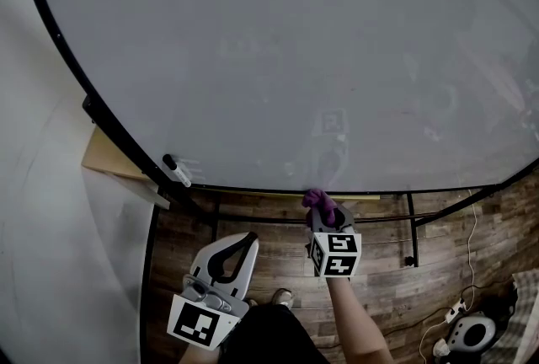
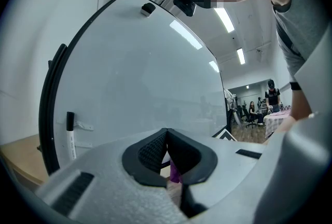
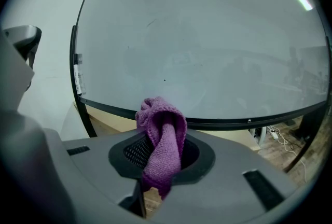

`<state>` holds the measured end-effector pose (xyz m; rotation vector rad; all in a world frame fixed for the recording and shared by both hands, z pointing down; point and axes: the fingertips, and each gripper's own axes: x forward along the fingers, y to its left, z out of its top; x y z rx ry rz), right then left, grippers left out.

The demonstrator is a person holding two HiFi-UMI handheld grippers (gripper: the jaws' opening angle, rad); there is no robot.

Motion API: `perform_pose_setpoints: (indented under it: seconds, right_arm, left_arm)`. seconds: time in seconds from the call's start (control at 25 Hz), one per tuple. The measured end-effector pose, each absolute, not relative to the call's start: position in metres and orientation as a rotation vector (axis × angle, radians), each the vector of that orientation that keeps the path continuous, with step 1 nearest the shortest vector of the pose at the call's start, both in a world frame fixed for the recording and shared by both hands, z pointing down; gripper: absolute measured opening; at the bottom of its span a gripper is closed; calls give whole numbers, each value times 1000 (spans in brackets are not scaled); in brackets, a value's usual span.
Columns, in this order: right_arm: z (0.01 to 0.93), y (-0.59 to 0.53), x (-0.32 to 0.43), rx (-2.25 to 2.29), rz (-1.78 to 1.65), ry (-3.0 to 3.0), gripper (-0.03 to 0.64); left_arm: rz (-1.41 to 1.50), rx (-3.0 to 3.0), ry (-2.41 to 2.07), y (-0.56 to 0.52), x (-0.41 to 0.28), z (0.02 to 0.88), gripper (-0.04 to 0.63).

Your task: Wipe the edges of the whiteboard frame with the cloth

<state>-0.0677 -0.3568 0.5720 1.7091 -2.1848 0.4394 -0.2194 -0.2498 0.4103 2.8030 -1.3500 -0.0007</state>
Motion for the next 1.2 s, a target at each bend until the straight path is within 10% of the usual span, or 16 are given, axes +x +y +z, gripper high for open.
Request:
perform_pose_setpoints:
  seconds: [1.2]
  right_arm:
    - [572,-357,-61,1646,442,-2195,80]
  left_arm:
    - [-65,2821,-1283,-252,-195,412,17]
